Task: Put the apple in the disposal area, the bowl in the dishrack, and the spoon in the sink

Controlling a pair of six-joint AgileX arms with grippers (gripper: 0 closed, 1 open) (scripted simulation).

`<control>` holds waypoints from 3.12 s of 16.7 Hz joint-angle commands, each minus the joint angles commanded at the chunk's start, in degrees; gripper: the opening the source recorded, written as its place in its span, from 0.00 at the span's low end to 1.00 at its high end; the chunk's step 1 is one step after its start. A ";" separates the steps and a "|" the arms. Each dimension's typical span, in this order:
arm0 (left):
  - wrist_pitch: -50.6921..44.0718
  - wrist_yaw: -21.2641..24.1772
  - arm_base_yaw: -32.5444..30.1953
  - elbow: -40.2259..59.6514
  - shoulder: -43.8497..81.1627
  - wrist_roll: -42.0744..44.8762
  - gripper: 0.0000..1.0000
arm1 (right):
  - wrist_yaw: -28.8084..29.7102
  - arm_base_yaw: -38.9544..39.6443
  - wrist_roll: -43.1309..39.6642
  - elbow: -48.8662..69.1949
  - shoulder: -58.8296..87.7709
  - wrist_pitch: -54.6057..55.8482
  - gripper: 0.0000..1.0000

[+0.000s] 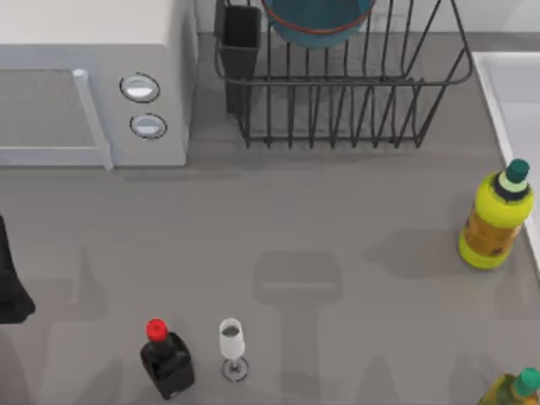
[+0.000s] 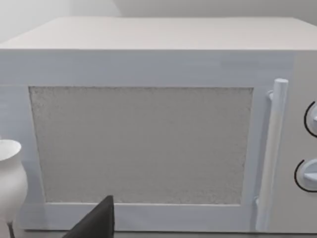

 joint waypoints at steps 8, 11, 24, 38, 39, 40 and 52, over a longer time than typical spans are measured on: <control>0.00 0.00 0.00 0.00 0.00 0.00 1.00 | 0.12 -0.70 -1.76 1.20 1.40 -1.46 1.00; 0.00 0.00 0.00 0.00 0.00 0.00 1.00 | 0.37 -3.59 -8.97 5.66 7.89 -6.30 1.00; 0.00 0.00 0.00 0.00 0.00 0.00 1.00 | 0.72 -24.79 -84.96 39.15 58.18 -43.29 1.00; 0.00 0.00 0.00 0.00 0.00 0.00 1.00 | 0.33 -32.62 -113.55 51.38 80.72 -60.43 1.00; 0.00 0.00 0.00 0.00 0.00 0.00 1.00 | 0.33 -32.63 -113.53 51.28 80.81 -60.27 1.00; 0.00 0.00 0.00 0.00 0.00 0.00 1.00 | 0.33 -32.66 -113.48 50.81 81.22 -59.53 1.00; 0.00 0.00 0.00 0.00 0.00 0.00 1.00 | 0.32 -32.79 -113.34 37.31 93.46 -33.76 1.00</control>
